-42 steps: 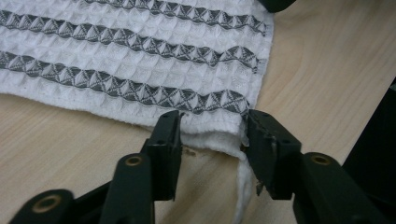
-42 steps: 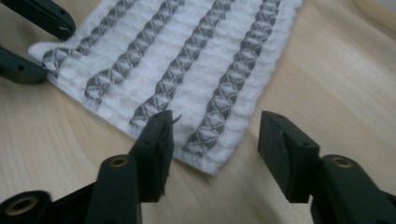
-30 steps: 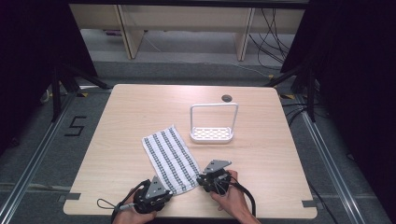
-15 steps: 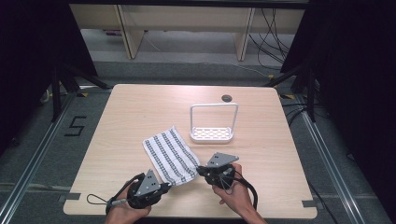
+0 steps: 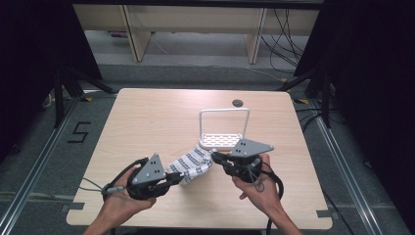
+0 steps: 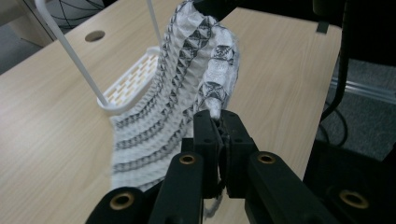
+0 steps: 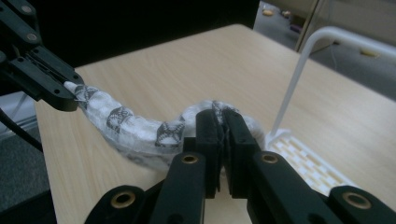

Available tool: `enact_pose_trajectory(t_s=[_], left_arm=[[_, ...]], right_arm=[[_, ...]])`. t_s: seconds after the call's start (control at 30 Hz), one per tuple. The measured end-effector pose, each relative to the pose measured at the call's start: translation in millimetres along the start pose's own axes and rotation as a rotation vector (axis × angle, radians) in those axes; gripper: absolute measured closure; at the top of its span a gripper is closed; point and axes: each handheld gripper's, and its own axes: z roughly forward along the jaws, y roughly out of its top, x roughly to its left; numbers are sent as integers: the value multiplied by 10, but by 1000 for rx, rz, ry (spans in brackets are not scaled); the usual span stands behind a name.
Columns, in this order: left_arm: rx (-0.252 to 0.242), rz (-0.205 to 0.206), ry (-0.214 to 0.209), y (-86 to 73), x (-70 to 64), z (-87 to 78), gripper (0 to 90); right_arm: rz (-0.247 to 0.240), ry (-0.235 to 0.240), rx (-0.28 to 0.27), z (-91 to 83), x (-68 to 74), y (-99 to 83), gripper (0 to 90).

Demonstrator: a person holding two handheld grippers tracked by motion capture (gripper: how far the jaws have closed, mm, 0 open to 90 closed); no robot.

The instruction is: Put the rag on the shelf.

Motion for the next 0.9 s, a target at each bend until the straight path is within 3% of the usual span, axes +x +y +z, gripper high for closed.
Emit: enact_pose_trajectory(t_s=[0.03,0.07,0.13,0.2,0.33,0.63,0.9], left_arm=[[2,4,-2,44,27,-17,864],[-17,-8,-5,113,56,-28,864],[-46,-13,-19,278,132,-59,864],[-46,-11,-29,332,155,-65,864],[-58,15,-27,519,217,-71,864],[-53,37,7,823,332,4,864],[-66,-6,14,985,537,150,864]], right_arm=[[-1,-7,-12,-91,-40,118,869],[-1,-7,-12,-91,-40,118,869],[-47,-50,-55,-225,-106,287,870],[-35,-41,-65,-272,-113,348,870],[-44,-80,-110,-466,-153,538,870],[-10,-136,-112,-649,-273,615,871],[7,-147,-66,-675,-413,571,872]])
